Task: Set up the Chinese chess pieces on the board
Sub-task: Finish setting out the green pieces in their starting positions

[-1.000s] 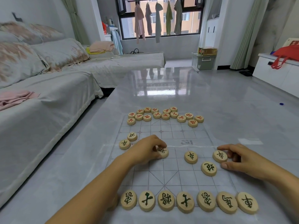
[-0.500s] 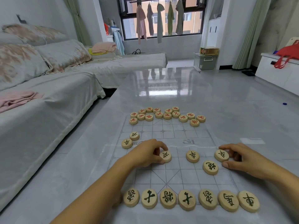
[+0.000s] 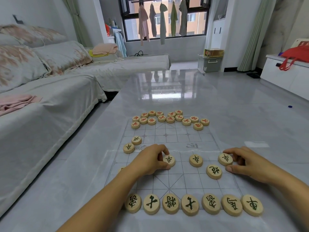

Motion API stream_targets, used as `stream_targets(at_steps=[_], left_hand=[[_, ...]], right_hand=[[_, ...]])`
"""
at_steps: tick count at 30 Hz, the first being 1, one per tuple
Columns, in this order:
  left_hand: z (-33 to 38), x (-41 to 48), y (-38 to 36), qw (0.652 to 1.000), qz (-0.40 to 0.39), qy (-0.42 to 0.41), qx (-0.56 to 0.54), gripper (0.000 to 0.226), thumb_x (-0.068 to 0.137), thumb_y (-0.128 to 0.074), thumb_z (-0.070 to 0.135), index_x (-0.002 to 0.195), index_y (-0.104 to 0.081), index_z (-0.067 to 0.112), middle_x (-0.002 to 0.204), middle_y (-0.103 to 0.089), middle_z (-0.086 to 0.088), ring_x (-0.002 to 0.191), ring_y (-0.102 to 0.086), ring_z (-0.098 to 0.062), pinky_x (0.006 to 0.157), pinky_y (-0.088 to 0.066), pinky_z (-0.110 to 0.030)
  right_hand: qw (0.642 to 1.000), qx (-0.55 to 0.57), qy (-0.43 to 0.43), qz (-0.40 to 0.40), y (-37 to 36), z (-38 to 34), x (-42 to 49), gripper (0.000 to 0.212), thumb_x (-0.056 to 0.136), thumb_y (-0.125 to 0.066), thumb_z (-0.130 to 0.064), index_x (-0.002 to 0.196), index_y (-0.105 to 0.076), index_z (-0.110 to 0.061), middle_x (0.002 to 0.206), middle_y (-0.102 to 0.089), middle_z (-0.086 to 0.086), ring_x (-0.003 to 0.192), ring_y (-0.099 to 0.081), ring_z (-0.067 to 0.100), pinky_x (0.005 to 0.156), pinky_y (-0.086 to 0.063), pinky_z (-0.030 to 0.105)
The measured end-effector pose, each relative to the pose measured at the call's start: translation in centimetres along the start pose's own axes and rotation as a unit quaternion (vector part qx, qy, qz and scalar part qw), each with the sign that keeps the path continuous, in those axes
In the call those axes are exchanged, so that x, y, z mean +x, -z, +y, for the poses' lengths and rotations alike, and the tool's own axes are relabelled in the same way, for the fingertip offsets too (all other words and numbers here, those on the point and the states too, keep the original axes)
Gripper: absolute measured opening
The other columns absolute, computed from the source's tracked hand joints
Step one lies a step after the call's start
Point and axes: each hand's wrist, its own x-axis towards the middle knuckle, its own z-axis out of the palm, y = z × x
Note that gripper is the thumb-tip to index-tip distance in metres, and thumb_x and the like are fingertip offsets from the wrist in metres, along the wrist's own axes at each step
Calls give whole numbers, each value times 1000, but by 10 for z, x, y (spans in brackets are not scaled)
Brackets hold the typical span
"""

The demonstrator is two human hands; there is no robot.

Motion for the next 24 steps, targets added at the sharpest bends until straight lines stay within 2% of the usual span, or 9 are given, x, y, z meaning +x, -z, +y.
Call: stream_targets(at_steps=[12,24], left_hand=[[0,0,0,1000,-4,-3,11,41,77,-72,29,114,-53,24,91,-51,6,80,-49,-11,76,-44,-27],[3,1,2,1000,-19,-1,18,42,79,-69,27,117,-52,23,98,-51,3,86,-50,-13,80,-45,-28]], right_hand=[[1000,-3,6,5,-1,-3,-2,31,82,-66,-29,104,-47,-40,95,-46,-8,83,-47,9,68,-38,17],[1000,-6,8,8,-1,-2,-2,30,82,-66,-29,99,-47,-42,96,-48,-5,83,-48,10,66,-38,20]])
